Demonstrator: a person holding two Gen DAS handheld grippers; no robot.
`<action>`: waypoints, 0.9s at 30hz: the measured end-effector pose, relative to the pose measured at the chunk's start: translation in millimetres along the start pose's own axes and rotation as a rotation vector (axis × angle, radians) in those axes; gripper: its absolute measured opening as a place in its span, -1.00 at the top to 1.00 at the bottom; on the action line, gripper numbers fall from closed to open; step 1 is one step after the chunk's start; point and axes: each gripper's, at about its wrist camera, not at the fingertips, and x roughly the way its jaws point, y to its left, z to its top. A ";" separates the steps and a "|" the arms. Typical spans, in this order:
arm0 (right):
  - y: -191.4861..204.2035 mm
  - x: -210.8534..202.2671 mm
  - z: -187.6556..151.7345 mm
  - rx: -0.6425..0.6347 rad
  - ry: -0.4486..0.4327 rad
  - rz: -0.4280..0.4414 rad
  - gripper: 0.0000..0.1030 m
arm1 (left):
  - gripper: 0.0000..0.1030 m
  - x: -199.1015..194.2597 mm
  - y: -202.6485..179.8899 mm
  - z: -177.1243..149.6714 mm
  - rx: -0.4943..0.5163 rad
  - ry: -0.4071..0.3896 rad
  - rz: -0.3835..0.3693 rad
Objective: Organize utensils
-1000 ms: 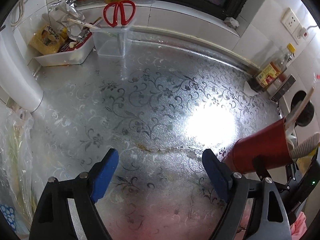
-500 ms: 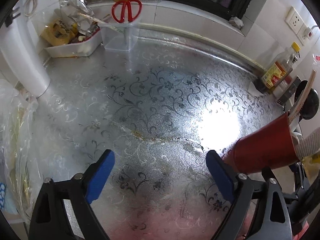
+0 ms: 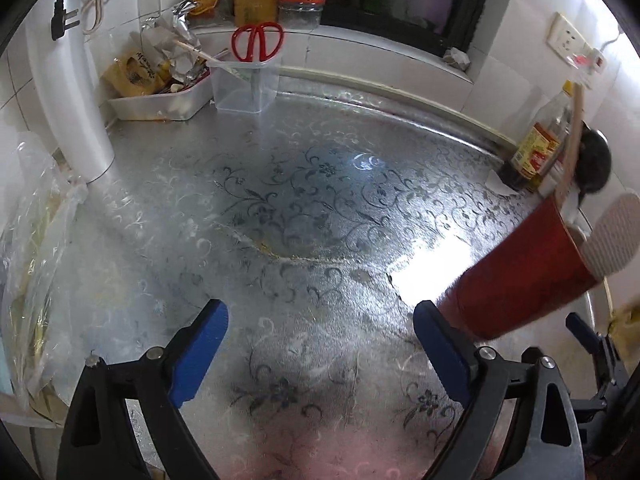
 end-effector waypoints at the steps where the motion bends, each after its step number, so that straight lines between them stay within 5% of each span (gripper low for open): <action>1: 2.6 -3.2 -1.6 0.006 -0.011 -0.010 -1.00 | -0.82 -0.8 0.6 -2.2 0.013 -0.005 -0.009; 5: 14.8 -15.3 -8.6 0.040 -0.016 -0.074 -1.00 | -0.82 -9.7 5.5 -14.7 0.059 -0.031 -0.041; 10: 35.4 -30.1 -25.9 0.079 0.008 -0.130 -1.00 | -0.82 -23.6 10.6 -44.3 0.146 -0.062 0.074; 27: 91.8 -64.3 -53.0 0.013 0.001 -0.194 -1.00 | -0.82 -44.5 44.8 -81.7 0.186 -0.047 0.076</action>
